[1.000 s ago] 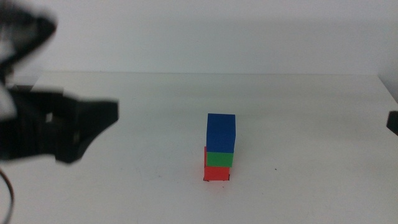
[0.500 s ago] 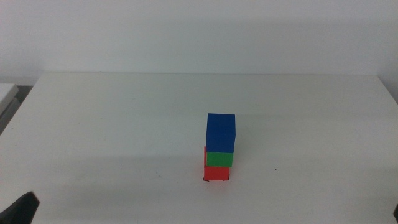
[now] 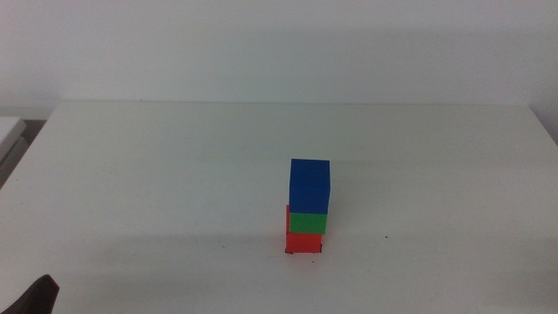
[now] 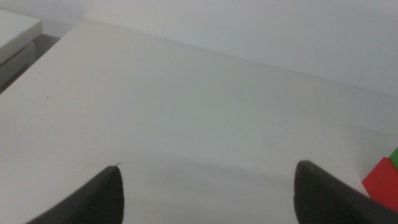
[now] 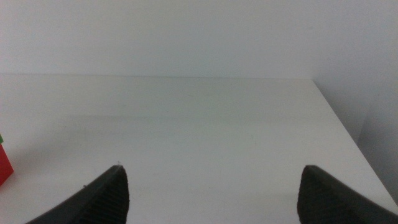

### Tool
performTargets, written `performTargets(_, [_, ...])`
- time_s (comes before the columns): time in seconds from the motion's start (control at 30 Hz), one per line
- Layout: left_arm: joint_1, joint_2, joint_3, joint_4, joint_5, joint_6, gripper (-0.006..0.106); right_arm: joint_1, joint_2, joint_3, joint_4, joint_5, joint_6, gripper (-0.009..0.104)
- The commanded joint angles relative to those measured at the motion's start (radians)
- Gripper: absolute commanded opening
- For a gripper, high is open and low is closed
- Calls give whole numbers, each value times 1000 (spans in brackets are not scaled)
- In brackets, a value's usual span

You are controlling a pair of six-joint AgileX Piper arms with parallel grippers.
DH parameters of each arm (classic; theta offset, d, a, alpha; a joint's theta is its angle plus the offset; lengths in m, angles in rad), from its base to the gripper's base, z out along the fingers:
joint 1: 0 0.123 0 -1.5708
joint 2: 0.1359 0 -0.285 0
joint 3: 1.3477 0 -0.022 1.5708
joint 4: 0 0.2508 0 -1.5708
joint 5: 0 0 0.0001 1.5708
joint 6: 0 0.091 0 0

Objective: Stack red cubes first, then green, then blue cubes in a specific spot.

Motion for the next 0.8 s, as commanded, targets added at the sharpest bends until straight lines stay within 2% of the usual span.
performTargets(0.0, [0, -4, 0, 5, -20, -3, 94, -6, -5, 4, -4, -15, -11, 93])
performTargets(0.07, [0, -4, 0, 5, -20, -3, 94, -6, -5, 4, -4, -15, -11, 93])
performTargets(0.13, [0, -4, 0, -65, -20, -3, 94, -6, -5, 4, -4, -15, -11, 93])
performTargets(0.17, [2, -4, 0, -71, -20, -1, 94, -6, -5, 4, -4, -15, -11, 93])
performTargets(0.23, [29, -4, 0, -6, -31, 14, 94, -6, -5, 4, -4, -15, -11, 93])
performTargets(0.27, [41, -4, 0, -21, -35, 67, 94, -4, -5, 4, -2, -15, -11, 93])
performTargets(0.37, [78, -4, 0, -125, -69, 397, 94, -4, -5, 4, 0, -13, -11, 93])
performTargets(0.43, [94, -4, 0, -168, -88, 505, 94, -4, -5, 4, 0, -13, -11, 93])
performTargets(0.77, [102, -4, 0, -141, -85, 464, 94, -4, -5, 4, 0, -13, -11, 93])
